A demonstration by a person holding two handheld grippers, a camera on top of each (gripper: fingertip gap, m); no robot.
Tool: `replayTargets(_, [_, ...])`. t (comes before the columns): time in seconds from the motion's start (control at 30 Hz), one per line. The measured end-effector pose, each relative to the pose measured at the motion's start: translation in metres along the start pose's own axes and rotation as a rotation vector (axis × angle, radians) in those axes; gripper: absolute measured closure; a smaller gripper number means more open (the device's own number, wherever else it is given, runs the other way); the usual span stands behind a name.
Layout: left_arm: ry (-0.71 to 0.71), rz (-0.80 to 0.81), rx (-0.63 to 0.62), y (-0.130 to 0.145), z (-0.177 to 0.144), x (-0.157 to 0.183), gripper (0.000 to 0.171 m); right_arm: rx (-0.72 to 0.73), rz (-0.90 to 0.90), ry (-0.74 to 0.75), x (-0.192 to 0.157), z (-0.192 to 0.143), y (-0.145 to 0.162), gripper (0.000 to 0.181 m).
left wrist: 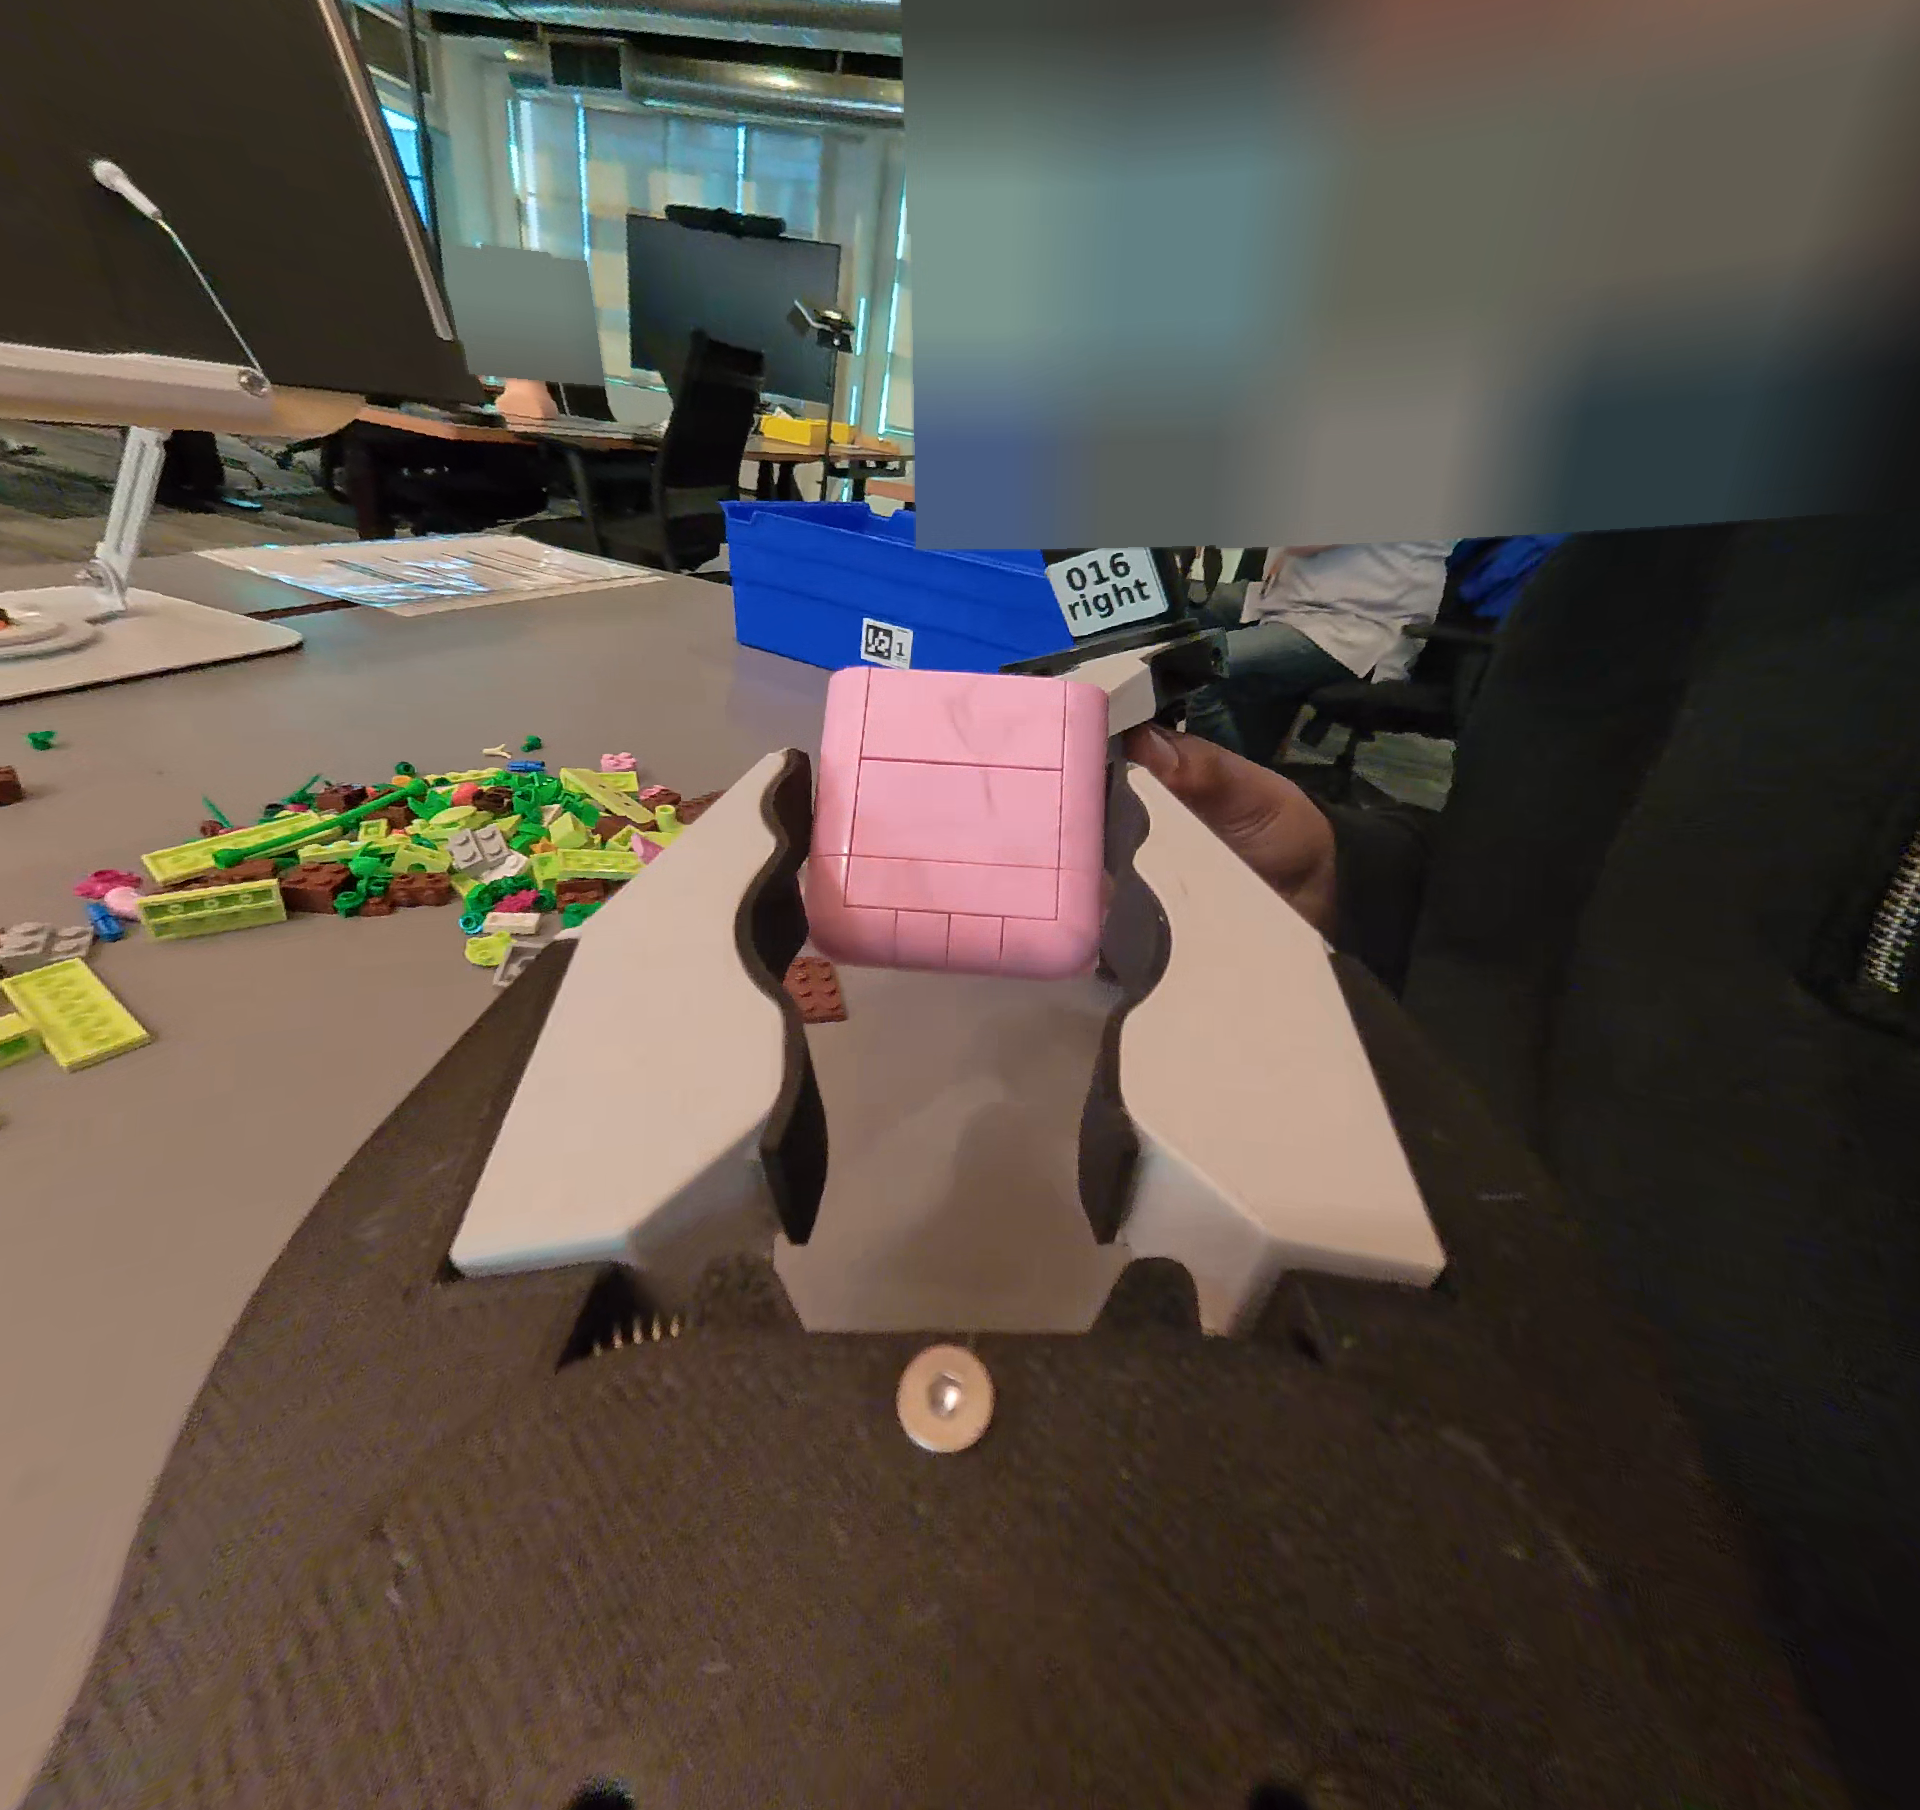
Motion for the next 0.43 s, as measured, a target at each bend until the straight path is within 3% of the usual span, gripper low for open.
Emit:
replayTargets(0.2, [0.089, -0.09, -0.007, 0.001, 0.006, 0.002, 0.117, 0.036, -0.058, -0.037, -0.007, -0.002, -0.004, 0.157])
replayTargets(0.43, [0.363, -0.49, 0.108, -0.005, 0.019, 0.001, 0.118, 0.051, -0.032, -0.018, -0.001, -0.006, -0.004, 0.162])
Point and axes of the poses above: each gripper's, where its closed fingertips meet, z out along the fingers, y out of its underside, x = y × z across the jaws, the point moved 6 cm from there along -z, back along the fingers, and after that the axes turned 14 degrees about -x, right-handed, at the moved point
